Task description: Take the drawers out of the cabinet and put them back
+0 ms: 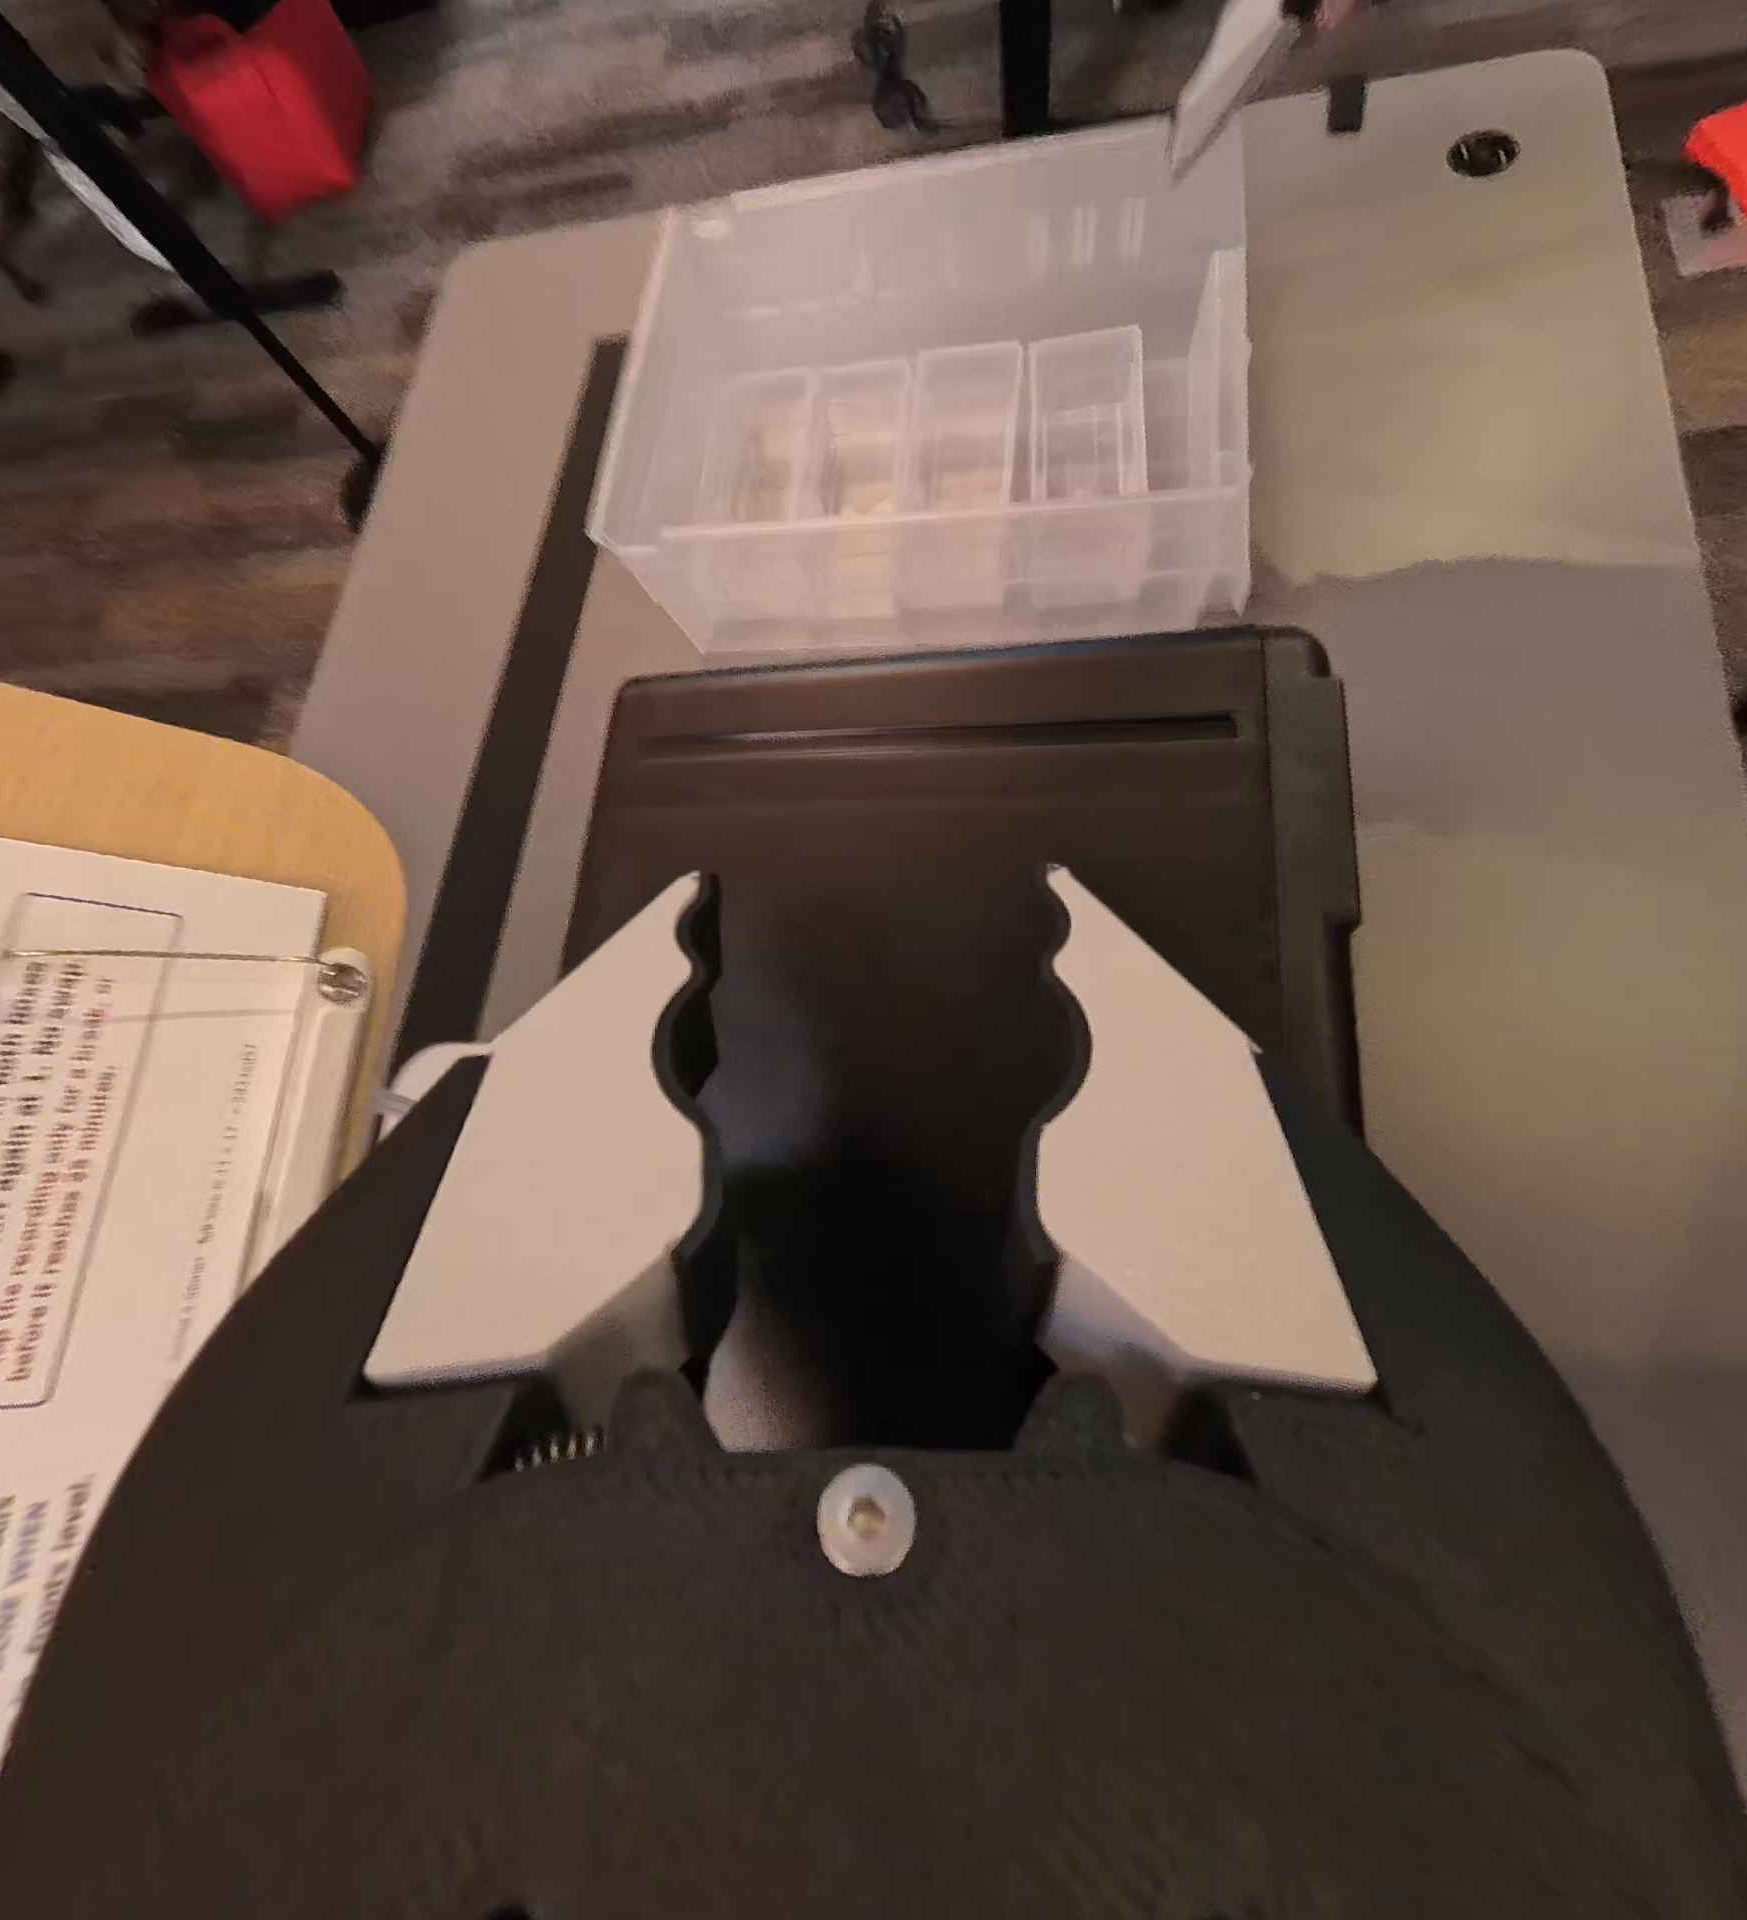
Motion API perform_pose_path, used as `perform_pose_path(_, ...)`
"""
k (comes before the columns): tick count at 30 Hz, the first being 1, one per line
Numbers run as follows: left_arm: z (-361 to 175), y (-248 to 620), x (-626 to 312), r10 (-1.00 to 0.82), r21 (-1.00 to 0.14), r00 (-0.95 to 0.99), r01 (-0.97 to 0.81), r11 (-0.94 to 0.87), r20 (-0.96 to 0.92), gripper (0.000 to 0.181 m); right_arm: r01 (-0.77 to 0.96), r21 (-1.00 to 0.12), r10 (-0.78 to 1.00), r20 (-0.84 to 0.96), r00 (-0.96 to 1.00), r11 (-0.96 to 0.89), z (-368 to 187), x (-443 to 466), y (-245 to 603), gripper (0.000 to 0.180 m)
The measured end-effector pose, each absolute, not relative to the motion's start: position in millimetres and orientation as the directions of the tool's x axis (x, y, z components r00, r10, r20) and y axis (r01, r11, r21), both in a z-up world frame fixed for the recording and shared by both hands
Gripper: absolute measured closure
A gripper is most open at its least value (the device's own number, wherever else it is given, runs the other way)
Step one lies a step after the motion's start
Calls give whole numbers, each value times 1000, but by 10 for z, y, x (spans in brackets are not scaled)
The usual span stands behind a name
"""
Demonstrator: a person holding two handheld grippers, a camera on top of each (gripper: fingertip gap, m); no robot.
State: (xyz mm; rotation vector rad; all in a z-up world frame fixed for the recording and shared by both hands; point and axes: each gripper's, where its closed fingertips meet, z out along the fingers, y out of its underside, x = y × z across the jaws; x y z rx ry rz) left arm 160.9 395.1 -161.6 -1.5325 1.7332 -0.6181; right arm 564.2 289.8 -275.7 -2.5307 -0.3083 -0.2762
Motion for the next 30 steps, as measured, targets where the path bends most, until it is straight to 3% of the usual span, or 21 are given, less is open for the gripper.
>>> perform_pose_path(5, -1295, 3891, 1399, -951, -808, 95, -557, 194, -294, 120, 154, -589, 88, 139, 986, -793, -2950, 5733, 2844, 119)
perform_pose_path(15, -1091, 3919, -197, -816, -847, 462, -528, 62, -347, 122, 117, -610, 79, 88, 993, -784, -3146, 5761, 2890, 123)
perform_pose_path(21, -1442, 4023, -1587, -646, -824, 694, -539, -173, -318, 116, 79, -583, 76, 29, 997, -809, -3361, 5741, 2928, 143)
perform_pose_path(24, -1832, 4019, -2395, -525, -773, 790, -536, -339, -317, 110, 52, -606, 94, -38, 995, -794, -3385, 5655, 2953, 176)
perform_pose_path(30, -2628, 3780, -3685, -279, -714, 921, -387, -583, -271, 105, 35, -612, 72, -36, 997, -790, -3383, 5645, 2880, 176)
